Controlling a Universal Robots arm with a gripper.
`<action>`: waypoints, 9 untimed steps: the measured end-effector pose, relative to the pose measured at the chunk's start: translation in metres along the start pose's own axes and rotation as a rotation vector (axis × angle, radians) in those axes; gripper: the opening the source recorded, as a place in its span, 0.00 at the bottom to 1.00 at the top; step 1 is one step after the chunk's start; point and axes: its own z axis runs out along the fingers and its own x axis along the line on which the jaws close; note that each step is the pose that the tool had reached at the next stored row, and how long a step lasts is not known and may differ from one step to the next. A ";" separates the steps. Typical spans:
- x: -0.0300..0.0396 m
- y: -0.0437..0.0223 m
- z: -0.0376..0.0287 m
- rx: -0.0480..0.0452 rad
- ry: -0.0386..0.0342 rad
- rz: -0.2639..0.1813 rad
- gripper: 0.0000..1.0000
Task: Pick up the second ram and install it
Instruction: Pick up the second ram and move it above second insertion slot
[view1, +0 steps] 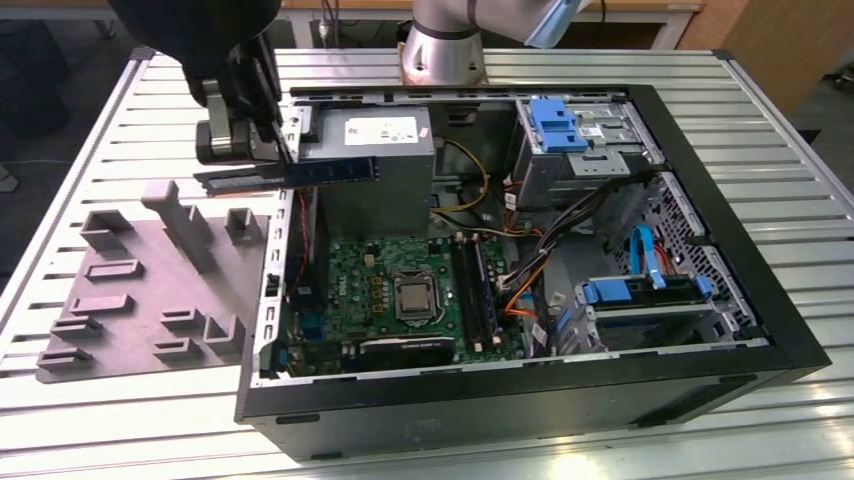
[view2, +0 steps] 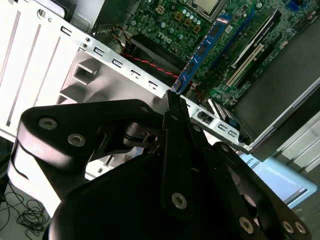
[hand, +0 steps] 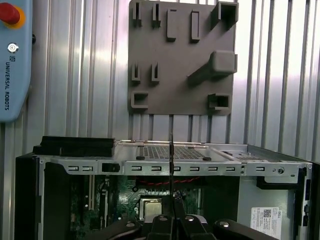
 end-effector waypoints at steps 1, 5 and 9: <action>0.0001 -0.0012 0.0001 0.0000 -0.0001 0.000 0.12; 0.0002 -0.0067 0.0003 -0.0001 0.0000 0.000 0.12; 0.0004 -0.0127 0.0005 -0.0003 0.0000 0.000 0.12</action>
